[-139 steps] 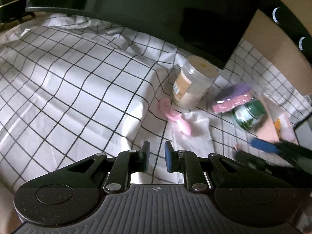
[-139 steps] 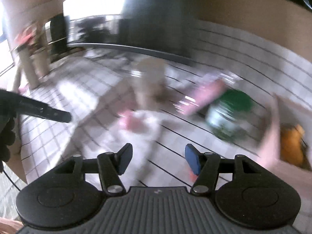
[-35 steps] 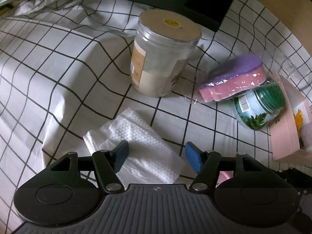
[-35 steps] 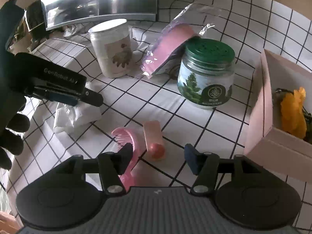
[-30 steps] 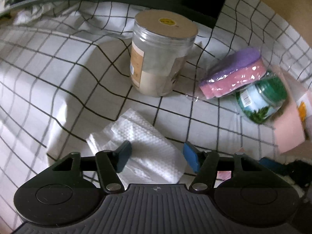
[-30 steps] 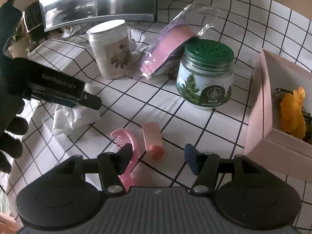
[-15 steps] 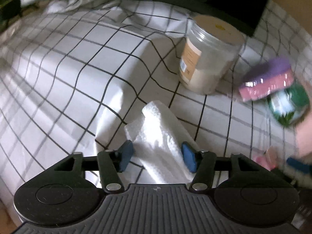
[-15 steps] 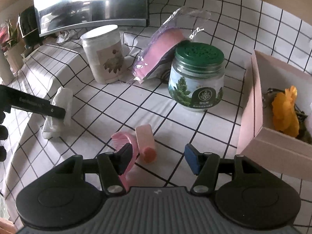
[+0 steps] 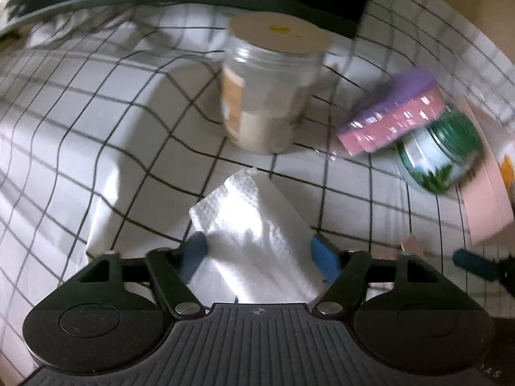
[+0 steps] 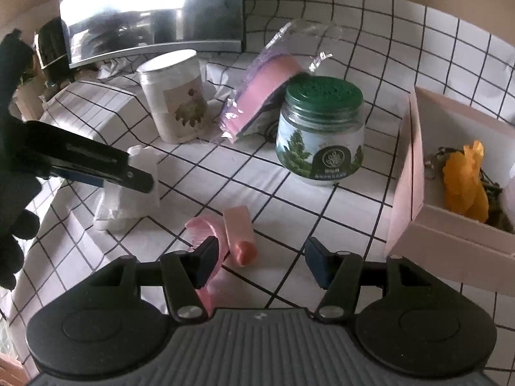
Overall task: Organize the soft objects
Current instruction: 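Grasp the white tissue with the left tool while the right tool grasps the pink comb, then carry the tissue and comb over the pink box and open both tools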
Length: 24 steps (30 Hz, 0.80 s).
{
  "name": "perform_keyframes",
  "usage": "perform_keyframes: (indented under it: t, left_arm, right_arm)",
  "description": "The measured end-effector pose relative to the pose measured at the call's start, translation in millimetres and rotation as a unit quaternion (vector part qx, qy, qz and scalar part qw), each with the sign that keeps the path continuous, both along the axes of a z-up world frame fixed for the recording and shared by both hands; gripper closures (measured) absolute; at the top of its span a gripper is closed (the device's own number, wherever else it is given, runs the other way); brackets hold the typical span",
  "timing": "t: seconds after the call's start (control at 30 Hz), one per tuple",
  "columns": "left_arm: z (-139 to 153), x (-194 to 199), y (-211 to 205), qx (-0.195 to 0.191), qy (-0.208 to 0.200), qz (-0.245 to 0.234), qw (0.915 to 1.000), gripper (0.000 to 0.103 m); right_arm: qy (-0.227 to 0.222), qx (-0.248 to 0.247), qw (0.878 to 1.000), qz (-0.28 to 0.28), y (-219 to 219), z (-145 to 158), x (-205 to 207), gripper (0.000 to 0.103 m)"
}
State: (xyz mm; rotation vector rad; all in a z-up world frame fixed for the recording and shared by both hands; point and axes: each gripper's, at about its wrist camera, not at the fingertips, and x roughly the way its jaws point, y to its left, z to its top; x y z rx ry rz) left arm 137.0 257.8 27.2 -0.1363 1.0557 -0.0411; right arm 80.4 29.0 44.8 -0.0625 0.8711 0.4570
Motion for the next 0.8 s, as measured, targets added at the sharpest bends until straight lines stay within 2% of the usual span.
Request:
perform_keyframes:
  t: [0.03, 0.1, 0.13, 0.2, 0.27, 0.37, 0.43, 0.57, 0.6, 0.8]
  left_arm:
    - [1.1, -2.3, -3.0, 0.008, -0.005, -0.015, 0.9998, 0.051]
    - [0.5, -7.2, -6.4, 0.015, -0.012, -0.032, 0.9993, 0.076]
    - [0.5, -9.5, -4.5, 0.003, -0.012, -0.036, 0.9993, 0.079]
    - [-0.1, -14.8, 2.3, -0.037, -0.008, -0.034, 0.9987, 0.082]
    - [-0.8, -21.4, 8.3, -0.058, -0.006, -0.030, 0.9979, 0.082]
    - [1.8, -35.6, 17.6, -0.068, -0.008, -0.030, 0.9972, 0.082]
    - [5.3, -42.8, 23.8, -0.071, -0.012, -0.030, 0.9969, 0.082]
    - [13.2, -56.0, 36.8, -0.076, -0.020, -0.030, 0.9965, 0.082]
    - [15.1, -58.8, 40.0, -0.076, -0.021, -0.032, 0.9964, 0.082]
    - [29.4, -72.0, 58.1, -0.075, -0.022, -0.042, 0.9961, 0.082]
  right_arm:
    - [0.001, 0.006, 1.000, 0.009, 1.2, 0.9, -0.9, 0.043]
    - [0.006, 0.013, 0.999, 0.033, 5.5, 2.5, -2.8, 0.044]
    - [0.006, 0.016, 0.999, 0.045, 8.6, 3.8, -5.1, 0.045]
    - [0.001, 0.013, 0.997, 0.072, 16.1, 6.8, -10.5, 0.049]
    - [-0.003, -0.004, 0.995, 0.095, 25.3, 8.0, -16.4, 0.052]
    - [-0.001, -0.034, 0.994, 0.100, 37.7, 3.2, -22.5, 0.054]
    - [0.013, -0.041, 0.995, 0.092, 40.6, -1.6, -21.9, 0.060]
    - [0.014, -0.050, 0.996, 0.068, 47.1, -4.1, -20.1, 0.065]
    - [0.013, -0.052, 0.996, 0.067, 49.5, -3.7, -19.9, 0.074]
    - [-0.002, -0.049, 0.996, 0.078, 64.5, 11.2, -30.8, 0.074]
